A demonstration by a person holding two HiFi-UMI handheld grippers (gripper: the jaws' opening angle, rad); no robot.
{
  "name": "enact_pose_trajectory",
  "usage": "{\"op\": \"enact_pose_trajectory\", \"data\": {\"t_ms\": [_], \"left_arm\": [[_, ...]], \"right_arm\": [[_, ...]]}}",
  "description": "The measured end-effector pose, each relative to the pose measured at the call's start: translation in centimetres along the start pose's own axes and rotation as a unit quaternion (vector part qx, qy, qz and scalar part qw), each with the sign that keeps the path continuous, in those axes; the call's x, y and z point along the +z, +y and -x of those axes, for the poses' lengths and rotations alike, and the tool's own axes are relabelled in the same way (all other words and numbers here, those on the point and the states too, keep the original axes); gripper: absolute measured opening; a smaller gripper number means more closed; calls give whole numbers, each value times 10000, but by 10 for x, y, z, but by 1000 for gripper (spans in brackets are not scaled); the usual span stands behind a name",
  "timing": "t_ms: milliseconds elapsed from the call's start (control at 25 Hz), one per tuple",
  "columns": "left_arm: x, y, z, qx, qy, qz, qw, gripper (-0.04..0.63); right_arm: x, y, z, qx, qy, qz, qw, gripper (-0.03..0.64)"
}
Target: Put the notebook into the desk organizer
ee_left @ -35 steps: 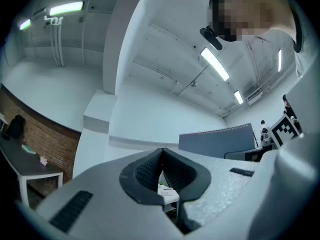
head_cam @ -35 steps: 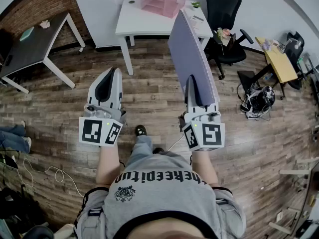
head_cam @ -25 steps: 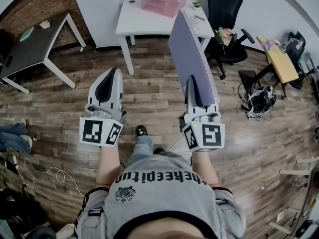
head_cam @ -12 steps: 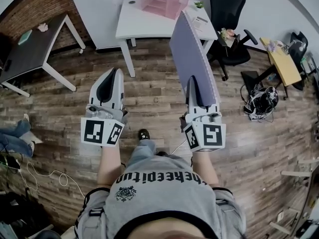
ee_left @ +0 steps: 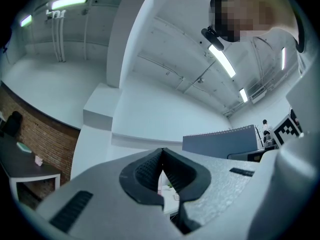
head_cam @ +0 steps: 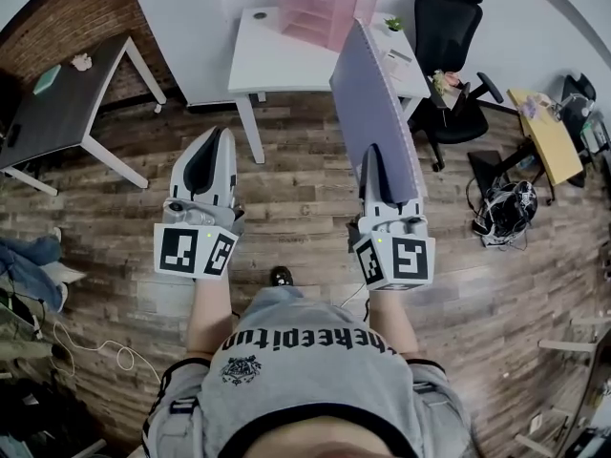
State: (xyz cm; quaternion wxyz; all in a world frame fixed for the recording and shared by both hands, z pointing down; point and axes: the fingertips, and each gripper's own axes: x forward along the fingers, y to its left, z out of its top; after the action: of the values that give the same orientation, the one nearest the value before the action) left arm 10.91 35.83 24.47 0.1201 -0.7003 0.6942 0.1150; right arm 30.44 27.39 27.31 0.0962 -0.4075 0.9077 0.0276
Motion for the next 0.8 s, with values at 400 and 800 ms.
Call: {"op": "enact_pose_trajectory", "data": {"t_ms": [400,800], "left_arm": [[-16,55,-41,-161,-25,-19,9999,3],[-30,92,-59,-302,46,7,9995,3]], "right_arm": [[-16,14,-63,-147,-46,0,9999,31],[-26,28,-96,-265,-67,-18,9996,32]]}}
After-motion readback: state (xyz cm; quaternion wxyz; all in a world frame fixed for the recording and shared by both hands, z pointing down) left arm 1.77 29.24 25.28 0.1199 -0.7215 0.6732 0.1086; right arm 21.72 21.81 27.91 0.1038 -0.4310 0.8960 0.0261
